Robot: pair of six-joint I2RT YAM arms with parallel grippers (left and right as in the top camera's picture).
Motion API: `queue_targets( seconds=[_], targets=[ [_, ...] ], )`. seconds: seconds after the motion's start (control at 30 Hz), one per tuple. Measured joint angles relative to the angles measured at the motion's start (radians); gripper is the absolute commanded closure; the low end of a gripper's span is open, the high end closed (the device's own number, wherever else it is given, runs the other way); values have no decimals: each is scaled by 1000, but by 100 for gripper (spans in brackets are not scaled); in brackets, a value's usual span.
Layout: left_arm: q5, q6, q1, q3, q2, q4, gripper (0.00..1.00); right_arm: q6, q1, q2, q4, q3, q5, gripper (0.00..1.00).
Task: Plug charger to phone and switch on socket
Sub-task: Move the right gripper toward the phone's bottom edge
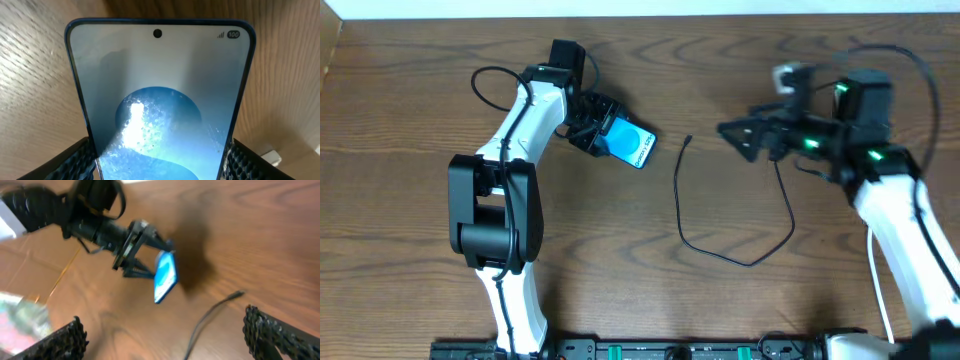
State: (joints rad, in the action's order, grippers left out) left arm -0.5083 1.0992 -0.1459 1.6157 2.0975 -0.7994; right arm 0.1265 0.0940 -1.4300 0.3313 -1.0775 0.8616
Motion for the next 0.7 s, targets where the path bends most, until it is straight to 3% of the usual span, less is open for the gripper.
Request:
queue_targets(
  seconds=[0.27,0.33,0.7],
  targets=[
    [-47,47,0,0,0,0,34,32,146,-158,-68,-21,-8,1],
    [-53,57,0,0,0,0,34,76,156,-184,-122,-21,-15,18],
    [-62,76,-20,0,0,12,34,397,255,-320,-195,-23,-272,34]
  ],
)
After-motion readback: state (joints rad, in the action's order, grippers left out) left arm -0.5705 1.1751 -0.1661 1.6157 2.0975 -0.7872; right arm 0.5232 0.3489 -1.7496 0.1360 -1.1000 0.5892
